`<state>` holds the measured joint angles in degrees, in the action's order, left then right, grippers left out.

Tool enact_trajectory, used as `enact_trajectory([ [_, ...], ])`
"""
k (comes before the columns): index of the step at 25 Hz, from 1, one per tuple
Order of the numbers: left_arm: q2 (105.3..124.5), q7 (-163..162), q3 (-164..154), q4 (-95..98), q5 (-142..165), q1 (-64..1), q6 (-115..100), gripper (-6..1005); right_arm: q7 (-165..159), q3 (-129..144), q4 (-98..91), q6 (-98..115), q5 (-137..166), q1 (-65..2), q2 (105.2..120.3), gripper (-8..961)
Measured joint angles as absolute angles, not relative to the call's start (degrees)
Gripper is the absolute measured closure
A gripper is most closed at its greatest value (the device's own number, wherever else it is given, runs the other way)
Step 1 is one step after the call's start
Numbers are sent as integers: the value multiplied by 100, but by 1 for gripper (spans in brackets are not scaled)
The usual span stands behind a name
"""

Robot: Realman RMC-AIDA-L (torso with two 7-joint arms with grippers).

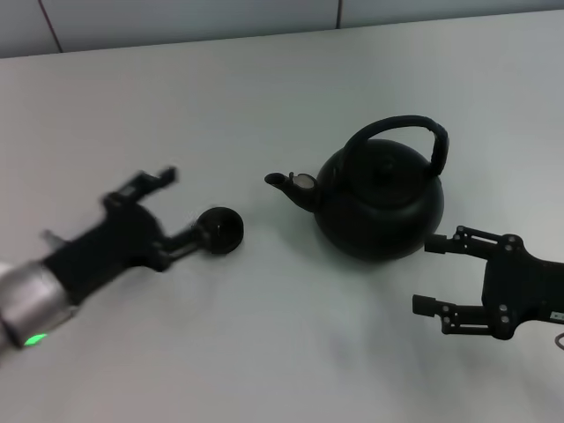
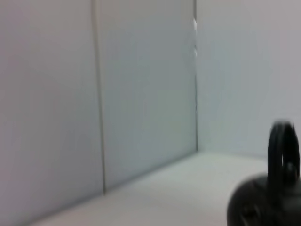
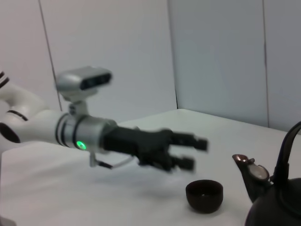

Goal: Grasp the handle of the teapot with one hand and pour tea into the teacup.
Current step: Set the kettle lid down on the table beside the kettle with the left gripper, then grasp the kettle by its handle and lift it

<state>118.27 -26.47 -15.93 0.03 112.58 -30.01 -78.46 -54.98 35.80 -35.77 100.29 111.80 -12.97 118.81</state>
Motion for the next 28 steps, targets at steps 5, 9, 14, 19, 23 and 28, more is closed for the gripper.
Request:
enact_trajectory([
  [5, 11790, -3577, -1613, 1208, 11295, -2389, -9358, 172, -5511, 3573, -3603, 10028, 11179, -1325, 11882, 156],
  [9, 11657, -4216, -1693, 1926, 11302, -1836, -10247, 172, -5513, 3530, -3611, 10028, 11176, -1341, 11881, 156],
  [14, 11354, -4537, -1923, 2155, 11307, -1479, -10615, 172, -5510, 3524, -3612, 10037, 11173, -1351, 11882, 157],
  [19, 11325, -4569, -2027, 2215, 11319, -1459, -10650, 172, -5488, 3524, -3596, 10042, 11171, -1375, 11882, 157],
  [23, 11337, -4530, -2036, 2312, 11546, -1455, -10654, 173, -5484, 3516, -3573, 10039, 11170, -1407, 11886, 158],
  [28, 11551, -4513, -2036, 2989, 12180, -1397, -10313, 173, -5485, 3515, -3569, 10024, 11170, -1414, 11889, 158],
])
